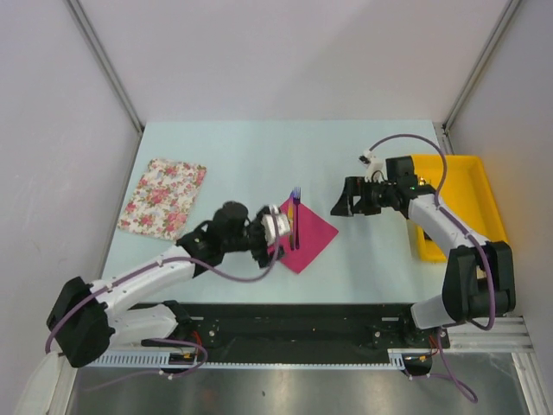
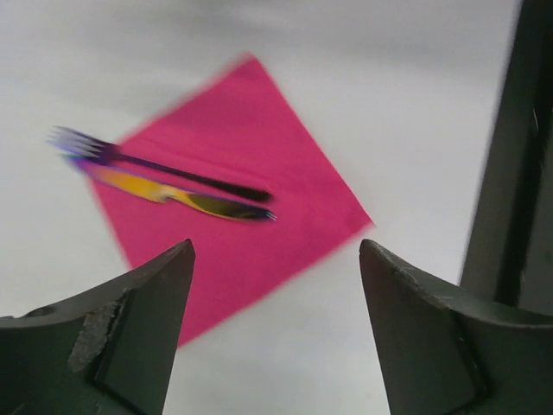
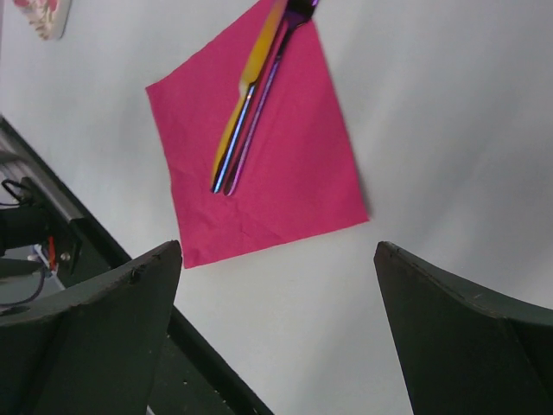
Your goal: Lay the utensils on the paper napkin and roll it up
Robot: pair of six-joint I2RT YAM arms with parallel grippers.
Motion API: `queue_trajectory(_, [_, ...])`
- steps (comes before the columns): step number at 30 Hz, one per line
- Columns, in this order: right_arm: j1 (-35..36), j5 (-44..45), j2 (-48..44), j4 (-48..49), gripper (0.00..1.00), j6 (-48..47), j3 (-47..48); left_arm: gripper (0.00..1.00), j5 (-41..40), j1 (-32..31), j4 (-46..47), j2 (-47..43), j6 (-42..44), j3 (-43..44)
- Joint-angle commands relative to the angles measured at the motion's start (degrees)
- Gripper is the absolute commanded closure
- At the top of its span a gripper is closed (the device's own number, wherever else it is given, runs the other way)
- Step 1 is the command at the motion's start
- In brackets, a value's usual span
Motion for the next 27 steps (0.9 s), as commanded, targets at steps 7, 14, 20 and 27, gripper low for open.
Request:
queue_trajectory(7, [4.91,-3.88,8.9,4.22,0.0,5.72,1.38,0.34,-4.55,-14.41,11.2,10.93,22.57,-7.7])
queue_trajectory(14, [5.0,-4.41,9.52,2.55,0.05,5.9,2.0,0.48,-6.23,-17.57,15.34,18.23,28.64,-7.96])
queue_trajectory(20, [5.0,-4.4,8.9,2.63,0.18,6.34,1.56,0.6,-6.5,-17.67,16.74,21.48,30.75,-7.34])
queue_trajectory(27, [5.0,-4.67,9.25,2.81,0.41,6.25,1.3,0.74,-6.85,-17.66,17.54,22.54,31.02,-7.26])
